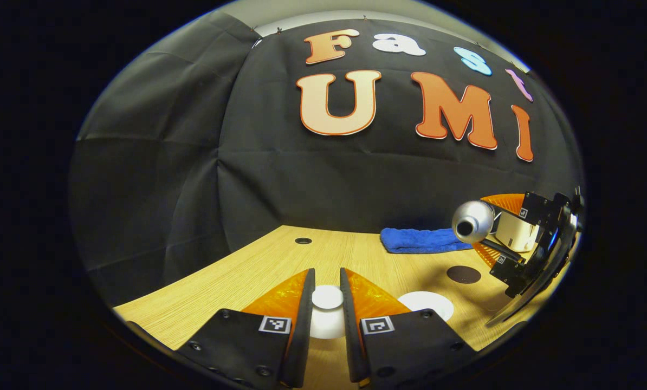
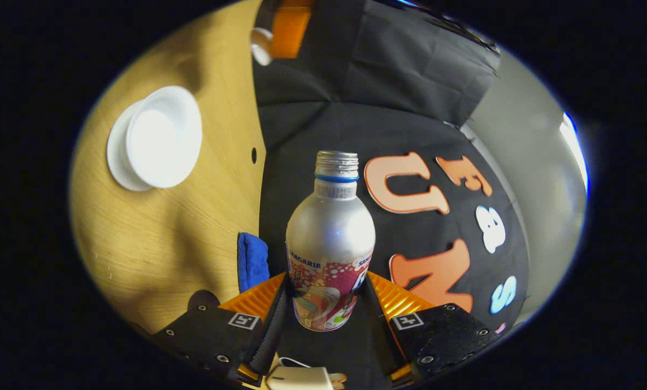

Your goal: Open the teacup lid with one hand, grasp the water bottle and pour water into the teacup with the other hand; after pouring, place the water bottle on the coaster and then close the teacup lid.

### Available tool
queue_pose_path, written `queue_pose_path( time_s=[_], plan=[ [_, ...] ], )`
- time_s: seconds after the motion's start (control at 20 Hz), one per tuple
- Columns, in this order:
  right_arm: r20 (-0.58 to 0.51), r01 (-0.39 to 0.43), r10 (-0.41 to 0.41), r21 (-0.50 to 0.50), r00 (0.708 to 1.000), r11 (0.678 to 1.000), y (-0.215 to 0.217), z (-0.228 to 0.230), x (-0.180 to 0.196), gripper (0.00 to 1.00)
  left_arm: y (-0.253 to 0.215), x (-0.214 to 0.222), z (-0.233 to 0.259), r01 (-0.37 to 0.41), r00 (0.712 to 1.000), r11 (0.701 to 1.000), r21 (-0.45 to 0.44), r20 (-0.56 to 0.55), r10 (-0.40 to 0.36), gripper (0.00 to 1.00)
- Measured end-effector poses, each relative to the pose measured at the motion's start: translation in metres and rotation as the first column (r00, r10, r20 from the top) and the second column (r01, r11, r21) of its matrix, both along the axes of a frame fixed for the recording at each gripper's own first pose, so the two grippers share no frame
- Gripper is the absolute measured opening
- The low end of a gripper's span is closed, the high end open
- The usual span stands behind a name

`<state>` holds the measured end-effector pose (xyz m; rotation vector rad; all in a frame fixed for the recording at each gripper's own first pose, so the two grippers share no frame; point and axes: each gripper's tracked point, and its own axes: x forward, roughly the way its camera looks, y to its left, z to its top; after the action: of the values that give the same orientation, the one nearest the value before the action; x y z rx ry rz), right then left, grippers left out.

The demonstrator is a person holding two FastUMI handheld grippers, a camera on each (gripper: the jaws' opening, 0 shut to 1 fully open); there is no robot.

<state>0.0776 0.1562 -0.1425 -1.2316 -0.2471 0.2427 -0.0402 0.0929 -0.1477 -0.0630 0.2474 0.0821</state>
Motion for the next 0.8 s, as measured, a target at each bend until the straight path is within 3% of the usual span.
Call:
queue_pose_path(
  time_s=[0.15,0.25,0.35,0.55,0.7,0.8],
  plan=[
    [-0.134,0.061,-0.031,0.227,0.990,0.972,-0.008,-0.005,0.019,0.74,-0.009,0.001,0.004,0.019,1.000,1.000,0.000,0.010,-0.019,0.33],
    [-0.258,0.130,-0.029,0.383,0.966,0.915,-0.012,-0.016,0.027,0.75,-0.014,0.001,0.008,0.031,0.999,1.000,-0.001,0.019,-0.031,0.33],
    [-0.365,0.193,0.011,0.518,0.931,0.834,-0.014,-0.025,0.034,0.75,-0.025,0.009,0.012,0.038,0.999,0.999,0.000,0.024,-0.038,0.33],
    [-0.455,0.296,0.035,0.633,0.890,0.716,-0.010,-0.033,0.034,0.74,-0.034,0.010,0.015,0.053,0.998,0.999,-0.002,0.027,-0.053,0.33],
    [-0.545,0.376,0.104,0.692,0.832,0.616,-0.002,-0.049,0.036,0.75,-0.040,0.012,0.016,0.057,0.998,0.998,-0.003,0.027,-0.057,0.33],
    [-0.581,0.421,0.128,0.708,0.804,0.566,0.004,-0.057,0.041,0.74,-0.045,0.014,0.015,0.065,0.998,0.998,-0.004,0.024,-0.065,0.33]
  ],
)
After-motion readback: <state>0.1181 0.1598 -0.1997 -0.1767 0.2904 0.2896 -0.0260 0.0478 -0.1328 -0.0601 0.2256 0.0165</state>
